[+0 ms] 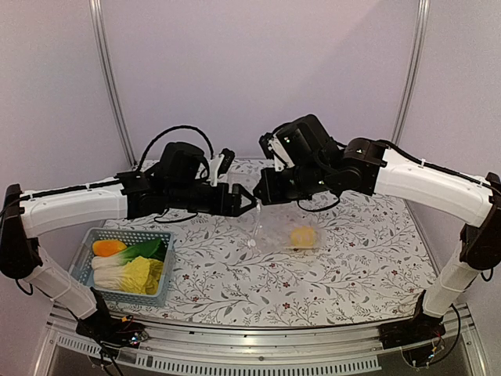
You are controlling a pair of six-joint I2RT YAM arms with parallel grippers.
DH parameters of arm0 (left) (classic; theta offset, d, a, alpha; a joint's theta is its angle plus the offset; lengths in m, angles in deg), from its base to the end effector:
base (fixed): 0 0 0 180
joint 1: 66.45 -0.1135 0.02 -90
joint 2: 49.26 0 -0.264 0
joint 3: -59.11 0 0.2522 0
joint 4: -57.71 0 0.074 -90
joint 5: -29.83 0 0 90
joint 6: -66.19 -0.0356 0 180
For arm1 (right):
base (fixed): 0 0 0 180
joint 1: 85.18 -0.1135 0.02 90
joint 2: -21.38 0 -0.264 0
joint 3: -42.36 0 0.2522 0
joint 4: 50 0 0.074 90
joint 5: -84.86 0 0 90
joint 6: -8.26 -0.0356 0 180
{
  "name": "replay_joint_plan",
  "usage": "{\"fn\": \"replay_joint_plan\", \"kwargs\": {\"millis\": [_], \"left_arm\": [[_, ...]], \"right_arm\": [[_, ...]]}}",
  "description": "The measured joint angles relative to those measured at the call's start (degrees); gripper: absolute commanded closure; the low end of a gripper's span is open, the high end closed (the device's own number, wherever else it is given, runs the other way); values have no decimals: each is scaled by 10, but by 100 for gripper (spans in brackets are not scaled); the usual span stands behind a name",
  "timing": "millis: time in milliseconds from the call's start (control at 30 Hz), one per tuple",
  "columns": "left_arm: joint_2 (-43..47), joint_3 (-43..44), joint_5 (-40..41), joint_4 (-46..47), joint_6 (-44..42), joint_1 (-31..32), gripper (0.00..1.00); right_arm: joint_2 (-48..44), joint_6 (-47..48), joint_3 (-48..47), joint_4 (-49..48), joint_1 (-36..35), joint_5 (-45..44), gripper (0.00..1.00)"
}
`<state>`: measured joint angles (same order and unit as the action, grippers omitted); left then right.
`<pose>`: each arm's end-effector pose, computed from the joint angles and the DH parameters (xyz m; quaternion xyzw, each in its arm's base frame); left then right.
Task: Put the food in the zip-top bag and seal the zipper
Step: Place the fake fruit in the zipper food storage bag.
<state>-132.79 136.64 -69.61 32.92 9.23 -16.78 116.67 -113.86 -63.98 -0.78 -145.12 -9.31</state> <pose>0.2122 -0.2590 0.2936 0.1655 0.8515 -0.3790 0.3223 0.1916 0.3258 0.3570 -0.2006 0.8763 0.2916 0.3268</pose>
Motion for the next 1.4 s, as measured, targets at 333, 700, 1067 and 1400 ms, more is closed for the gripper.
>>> {"fn": "replay_joint_plan", "kwargs": {"millis": [333, 700, 1067, 1400], "left_arm": [[10, 0, -2, 0, -6, 2, 20], [162, -52, 30, 12, -44, 1, 17], [309, -150, 113, -103, 26, -146, 6], [410, -259, 147, -214, 106, -337, 0]], "right_arm": [[0, -1, 4, -4, 0, -10, 100], [-5, -11, 18, -4, 0, -32, 100], [-6, -15, 19, -4, 0, -41, 100], [-7, -12, 19, -4, 0, -41, 100]]}}
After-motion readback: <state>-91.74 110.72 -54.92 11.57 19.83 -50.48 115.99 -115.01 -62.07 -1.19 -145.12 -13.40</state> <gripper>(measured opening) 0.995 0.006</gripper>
